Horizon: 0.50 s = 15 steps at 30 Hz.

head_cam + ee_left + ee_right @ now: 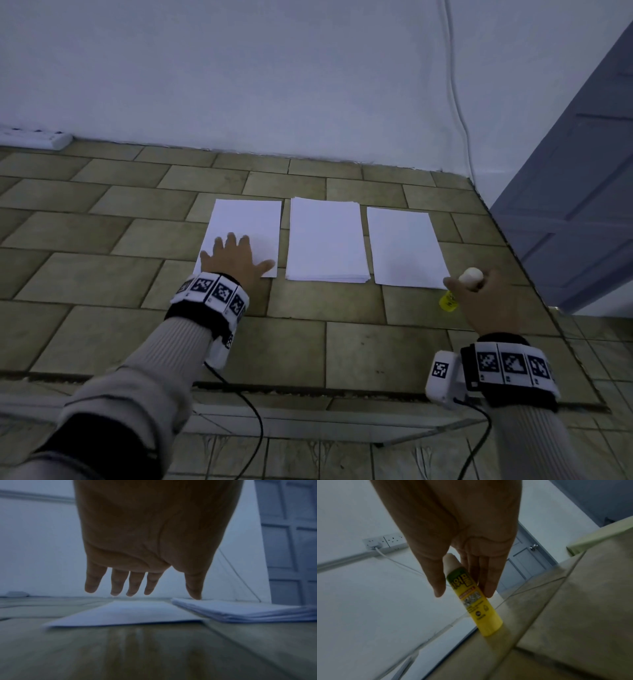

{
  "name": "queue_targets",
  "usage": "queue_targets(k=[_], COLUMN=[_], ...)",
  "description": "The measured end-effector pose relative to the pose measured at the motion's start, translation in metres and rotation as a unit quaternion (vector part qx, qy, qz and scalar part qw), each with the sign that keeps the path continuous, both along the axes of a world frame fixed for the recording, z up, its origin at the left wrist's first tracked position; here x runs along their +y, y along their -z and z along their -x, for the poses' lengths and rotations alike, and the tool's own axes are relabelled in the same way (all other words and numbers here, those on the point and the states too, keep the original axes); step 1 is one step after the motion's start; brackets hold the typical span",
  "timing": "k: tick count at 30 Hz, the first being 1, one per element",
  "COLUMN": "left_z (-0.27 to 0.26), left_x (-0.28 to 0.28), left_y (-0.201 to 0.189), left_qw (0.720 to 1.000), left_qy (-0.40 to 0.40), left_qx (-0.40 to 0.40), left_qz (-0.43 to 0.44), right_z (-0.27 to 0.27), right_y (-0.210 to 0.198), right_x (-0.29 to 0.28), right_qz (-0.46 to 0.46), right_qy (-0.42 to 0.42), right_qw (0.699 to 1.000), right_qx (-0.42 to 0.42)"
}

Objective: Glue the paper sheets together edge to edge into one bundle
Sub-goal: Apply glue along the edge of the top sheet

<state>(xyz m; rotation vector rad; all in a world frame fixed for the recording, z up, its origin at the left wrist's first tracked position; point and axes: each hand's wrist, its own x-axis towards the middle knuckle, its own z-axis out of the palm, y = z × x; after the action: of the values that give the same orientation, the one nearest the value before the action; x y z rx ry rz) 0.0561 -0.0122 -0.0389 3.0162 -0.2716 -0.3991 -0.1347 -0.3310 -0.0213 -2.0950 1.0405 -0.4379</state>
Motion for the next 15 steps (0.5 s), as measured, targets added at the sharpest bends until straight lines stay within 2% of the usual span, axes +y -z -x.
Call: queue_targets(k=[5, 11, 15], left_z=[-0.006, -0.011, -0.023], left_x=[0.0, 0.002, 0.009], left_y=[0.017, 0.014, 0.019], left_qw=[0.998, 0.998, 0.998], left_qy=[0.004, 0.026, 0.023], left_qx=[0.049, 0.055, 0.059], left_qz=[-0.042, -0.034, 0.008], right_z=[-0.002, -0.004, -0.006], right_y=[0.019, 0.023, 0.027], right_x=[-0.008, -0.011, -0.013], right_qz=[0.031, 0.031, 0.019], right_qy=[-0.032, -0.033, -0.034], right_qw=[0.999, 0.999, 0.999], right_qx=[0.021, 0.018, 0.012])
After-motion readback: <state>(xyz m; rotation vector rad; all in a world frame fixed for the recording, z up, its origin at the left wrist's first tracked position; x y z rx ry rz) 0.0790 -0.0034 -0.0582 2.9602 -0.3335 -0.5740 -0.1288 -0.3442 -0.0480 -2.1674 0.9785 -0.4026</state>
